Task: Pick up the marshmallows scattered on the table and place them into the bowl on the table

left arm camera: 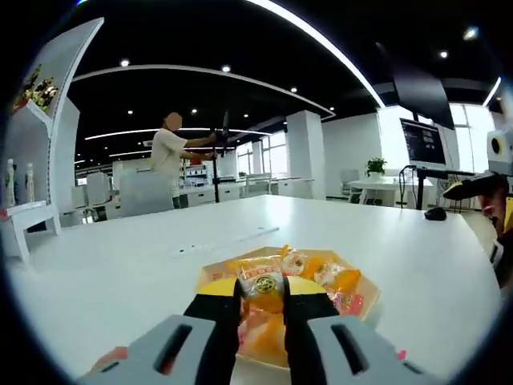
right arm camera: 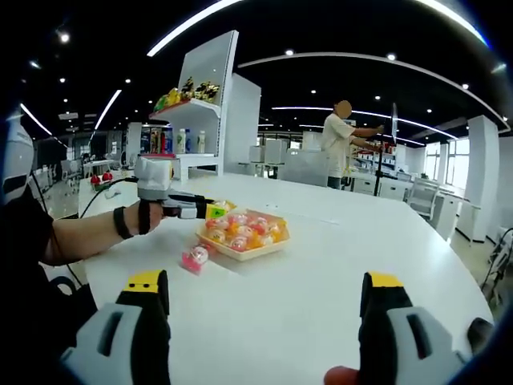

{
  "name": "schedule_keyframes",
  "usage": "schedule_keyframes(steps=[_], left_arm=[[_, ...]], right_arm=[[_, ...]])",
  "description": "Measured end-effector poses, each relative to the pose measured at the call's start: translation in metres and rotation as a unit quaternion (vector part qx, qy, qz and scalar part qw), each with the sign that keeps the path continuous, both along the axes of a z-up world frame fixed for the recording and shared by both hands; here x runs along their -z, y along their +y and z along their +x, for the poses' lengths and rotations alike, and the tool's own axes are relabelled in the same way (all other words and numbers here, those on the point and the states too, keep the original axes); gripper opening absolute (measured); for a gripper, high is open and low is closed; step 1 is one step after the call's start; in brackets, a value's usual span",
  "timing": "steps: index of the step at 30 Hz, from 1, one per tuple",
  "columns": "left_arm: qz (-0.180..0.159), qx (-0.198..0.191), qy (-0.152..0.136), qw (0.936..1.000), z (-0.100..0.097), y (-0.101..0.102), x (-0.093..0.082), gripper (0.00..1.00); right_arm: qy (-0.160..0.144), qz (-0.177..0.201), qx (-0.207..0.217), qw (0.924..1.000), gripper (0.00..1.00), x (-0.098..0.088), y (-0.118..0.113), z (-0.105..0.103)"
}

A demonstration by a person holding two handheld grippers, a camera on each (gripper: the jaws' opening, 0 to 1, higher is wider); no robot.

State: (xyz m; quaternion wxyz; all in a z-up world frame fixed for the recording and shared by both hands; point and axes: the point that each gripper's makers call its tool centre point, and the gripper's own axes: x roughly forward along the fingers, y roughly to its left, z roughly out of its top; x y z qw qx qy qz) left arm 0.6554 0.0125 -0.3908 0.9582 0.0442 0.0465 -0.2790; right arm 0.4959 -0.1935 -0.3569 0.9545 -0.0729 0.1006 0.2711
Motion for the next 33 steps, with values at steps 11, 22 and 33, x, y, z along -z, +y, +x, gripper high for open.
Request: schedule_keyframes(steps=[11,22,33], left_arm=[[-0.003,-0.012,-0.004,0.9999,0.006,0.005,0.006,0.21],[-0.010,0.009,0.009,0.9999,-0.001,-0.006,0.012,0.22],[-0.008,0.019,0.007,0.9998,-0.004,-0.012,0.012,0.23]], right_arm=[[0.006,-0.003,-0.001,1.0000,0.97,0.006,0.002,0.001],[0.005,-0.005,-0.006,1.0000,0.97,0.003,0.005,0.002],[0.001,-0.007,-0.001,1.0000,0.97,0.000,0.002,0.002]])
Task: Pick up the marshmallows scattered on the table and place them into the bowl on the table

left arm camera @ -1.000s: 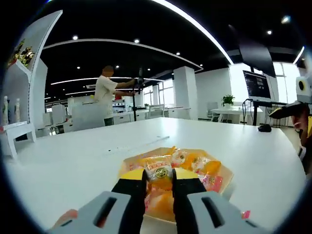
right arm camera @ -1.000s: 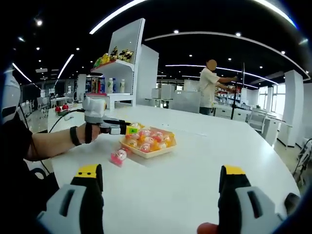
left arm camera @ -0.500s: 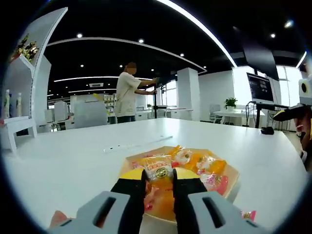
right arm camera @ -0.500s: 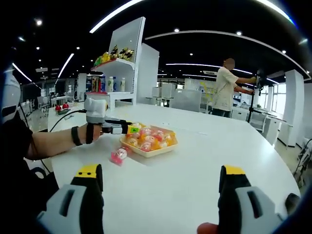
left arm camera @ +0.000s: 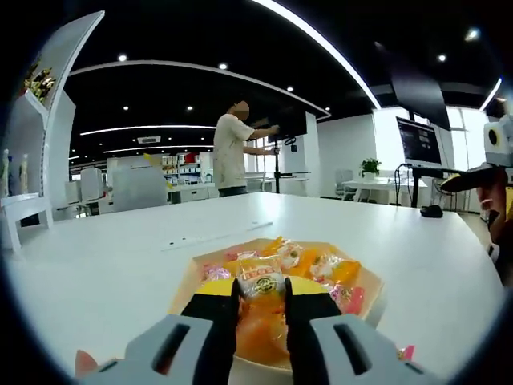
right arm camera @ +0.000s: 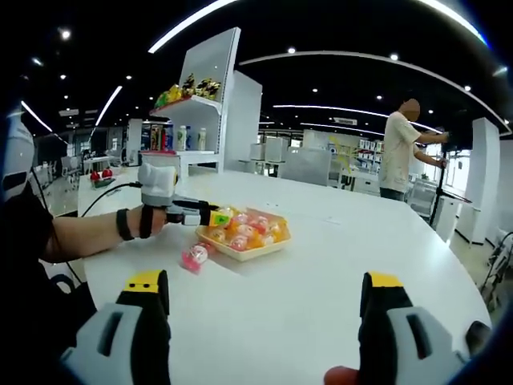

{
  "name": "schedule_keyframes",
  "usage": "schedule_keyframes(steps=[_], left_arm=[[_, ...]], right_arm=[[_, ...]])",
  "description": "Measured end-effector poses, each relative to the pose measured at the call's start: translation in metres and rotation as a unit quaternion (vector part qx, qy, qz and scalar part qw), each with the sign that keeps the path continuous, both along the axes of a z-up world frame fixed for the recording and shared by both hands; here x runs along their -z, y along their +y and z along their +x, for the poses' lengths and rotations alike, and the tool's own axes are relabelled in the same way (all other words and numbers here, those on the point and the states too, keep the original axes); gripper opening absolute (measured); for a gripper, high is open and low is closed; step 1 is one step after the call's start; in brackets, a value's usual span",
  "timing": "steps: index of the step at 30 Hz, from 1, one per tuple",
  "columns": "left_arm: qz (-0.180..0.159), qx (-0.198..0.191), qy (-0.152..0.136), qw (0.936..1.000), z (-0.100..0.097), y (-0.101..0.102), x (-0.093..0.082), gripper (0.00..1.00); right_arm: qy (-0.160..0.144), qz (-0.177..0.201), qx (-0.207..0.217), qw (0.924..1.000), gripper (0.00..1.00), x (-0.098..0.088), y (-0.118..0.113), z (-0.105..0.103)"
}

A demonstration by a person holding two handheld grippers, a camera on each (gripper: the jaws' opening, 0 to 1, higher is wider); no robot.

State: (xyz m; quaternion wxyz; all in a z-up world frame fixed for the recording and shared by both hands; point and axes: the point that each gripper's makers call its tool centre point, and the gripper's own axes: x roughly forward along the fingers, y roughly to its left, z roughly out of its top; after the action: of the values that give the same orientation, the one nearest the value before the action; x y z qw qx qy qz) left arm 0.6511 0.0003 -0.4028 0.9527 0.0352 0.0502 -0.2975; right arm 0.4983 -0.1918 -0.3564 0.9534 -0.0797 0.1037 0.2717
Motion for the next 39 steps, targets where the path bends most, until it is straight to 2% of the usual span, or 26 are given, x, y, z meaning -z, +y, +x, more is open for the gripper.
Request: schedule_keyframes(steps=[12,19,25,27,33,36,39], left_arm=[[0.006,0.006,-0.008,0.9999,0.000,-0.002,0.000,0.28],[-0.003,0.002,-0.006,1.0000,0.001,0.000,-0.002,0.31],[-0.020,0.005,-0.013,0.9997,-0.002,-0.003,-0.010,0.46],[-0.032,0.008,-0.013,0.9994,-0.002,-0.005,-0.012,0.58],[-0.046,0.010,-0.047,0.9978,-0.005,-0.008,-0.027,0.88],[-0.050,0.010,-0.048,0.9976,-0.006,-0.010,-0.028,0.96],[-0.052,0.010,-0.055,0.9971,-0.009,-0.010,-0.033,0.95]], right_arm=[[-0.002,-0.001,-0.002,1.0000,0.97,-0.002,0.003,-0.004],[0.002,-0.003,-0.004,1.0000,0.97,0.001,0.006,-0.003],[0.003,-0.005,-0.005,1.0000,0.97,0.002,0.007,-0.004],[0.002,-0.006,-0.003,1.0000,0.97,0.002,0.005,-0.004],[0.000,-0.003,0.000,1.0000,0.97,0.003,0.001,-0.005],[-0.001,-0.004,0.002,1.0000,0.97,0.003,-0.001,-0.005],[-0.006,-0.003,0.002,1.0000,0.97,0.001,-0.001,-0.006]])
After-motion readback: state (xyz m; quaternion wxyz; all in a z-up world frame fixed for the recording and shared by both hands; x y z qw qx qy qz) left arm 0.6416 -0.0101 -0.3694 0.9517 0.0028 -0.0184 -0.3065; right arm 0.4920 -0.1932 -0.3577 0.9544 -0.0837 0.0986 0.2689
